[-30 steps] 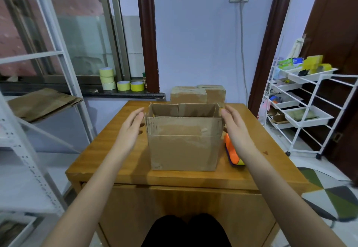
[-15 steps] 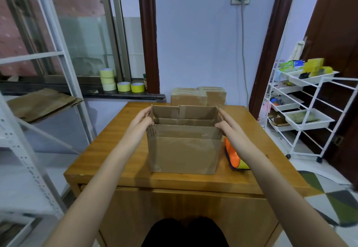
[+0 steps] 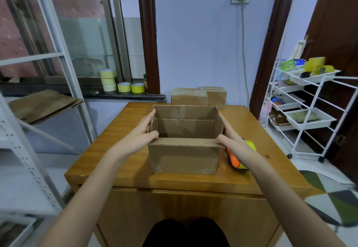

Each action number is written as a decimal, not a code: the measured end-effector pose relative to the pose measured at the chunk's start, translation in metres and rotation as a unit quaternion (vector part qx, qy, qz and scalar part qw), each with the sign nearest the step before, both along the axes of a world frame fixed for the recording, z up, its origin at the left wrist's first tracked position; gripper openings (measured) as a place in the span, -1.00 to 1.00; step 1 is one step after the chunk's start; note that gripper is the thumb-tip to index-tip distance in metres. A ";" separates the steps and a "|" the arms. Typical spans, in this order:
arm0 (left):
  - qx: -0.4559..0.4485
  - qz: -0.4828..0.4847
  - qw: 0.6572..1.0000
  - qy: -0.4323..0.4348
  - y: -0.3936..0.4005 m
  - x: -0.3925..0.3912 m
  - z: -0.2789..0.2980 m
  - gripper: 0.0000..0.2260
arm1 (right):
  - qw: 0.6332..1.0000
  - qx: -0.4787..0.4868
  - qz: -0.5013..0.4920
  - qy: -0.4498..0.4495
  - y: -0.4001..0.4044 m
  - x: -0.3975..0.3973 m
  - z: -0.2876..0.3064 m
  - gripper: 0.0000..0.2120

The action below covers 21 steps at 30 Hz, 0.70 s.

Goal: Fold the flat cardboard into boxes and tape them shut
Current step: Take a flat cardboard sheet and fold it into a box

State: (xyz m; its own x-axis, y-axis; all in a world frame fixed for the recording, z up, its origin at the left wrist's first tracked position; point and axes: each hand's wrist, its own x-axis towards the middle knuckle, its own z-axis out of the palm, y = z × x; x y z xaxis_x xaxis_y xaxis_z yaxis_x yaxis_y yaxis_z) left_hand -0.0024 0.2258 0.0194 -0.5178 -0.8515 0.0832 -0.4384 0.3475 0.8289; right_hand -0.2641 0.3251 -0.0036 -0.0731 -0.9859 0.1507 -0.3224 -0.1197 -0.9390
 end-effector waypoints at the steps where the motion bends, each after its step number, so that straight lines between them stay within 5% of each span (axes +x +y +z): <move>1: -0.017 0.001 1.000 -0.014 -0.001 -0.001 -0.001 -0.33 | 1.000 -0.003 0.007 0.002 0.001 0.001 0.000 -0.25; 8: -0.133 0.019 0.988 -0.071 0.004 -0.012 -0.015 -0.52 | 0.999 -0.015 0.018 0.027 0.004 0.001 -0.011 -0.10; 21: -0.173 0.018 0.970 -0.168 0.003 -0.012 -0.022 -0.46 | 0.999 -0.025 0.022 0.025 -0.004 0.001 -0.018 -0.08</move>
